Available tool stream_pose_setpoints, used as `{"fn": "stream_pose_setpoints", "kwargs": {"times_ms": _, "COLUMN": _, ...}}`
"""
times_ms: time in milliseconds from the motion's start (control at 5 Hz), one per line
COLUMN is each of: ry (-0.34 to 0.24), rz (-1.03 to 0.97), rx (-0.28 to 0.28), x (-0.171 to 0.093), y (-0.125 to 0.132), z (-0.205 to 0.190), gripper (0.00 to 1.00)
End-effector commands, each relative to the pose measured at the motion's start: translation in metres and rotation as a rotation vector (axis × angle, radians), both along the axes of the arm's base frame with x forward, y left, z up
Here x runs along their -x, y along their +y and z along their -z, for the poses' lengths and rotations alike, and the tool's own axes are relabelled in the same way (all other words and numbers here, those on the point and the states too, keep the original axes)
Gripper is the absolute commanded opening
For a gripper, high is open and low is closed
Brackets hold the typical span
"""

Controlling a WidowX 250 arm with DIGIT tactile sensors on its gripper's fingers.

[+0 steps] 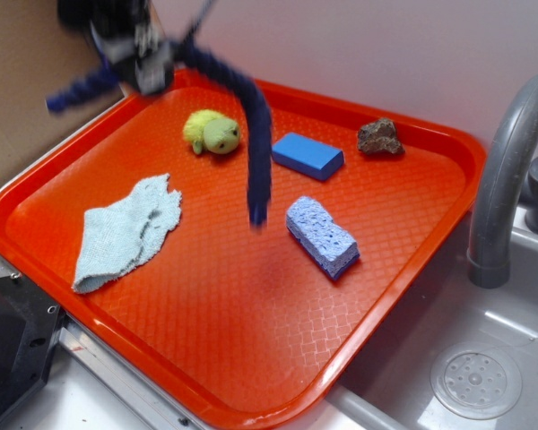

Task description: Grab the blue rope.

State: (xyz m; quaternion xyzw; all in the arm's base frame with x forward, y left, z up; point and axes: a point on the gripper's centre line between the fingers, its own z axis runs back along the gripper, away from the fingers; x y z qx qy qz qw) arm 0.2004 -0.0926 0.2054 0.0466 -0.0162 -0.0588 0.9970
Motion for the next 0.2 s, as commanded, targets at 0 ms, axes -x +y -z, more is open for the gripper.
{"fn": "stream_pose_setpoints", "kwargs": {"times_ms": 0, "ry": -0.102, "rz": -0.493, "rx": 0.058, "x": -0.0081, "y": -0.0060, "z": -0.0282, "gripper": 0.00}}
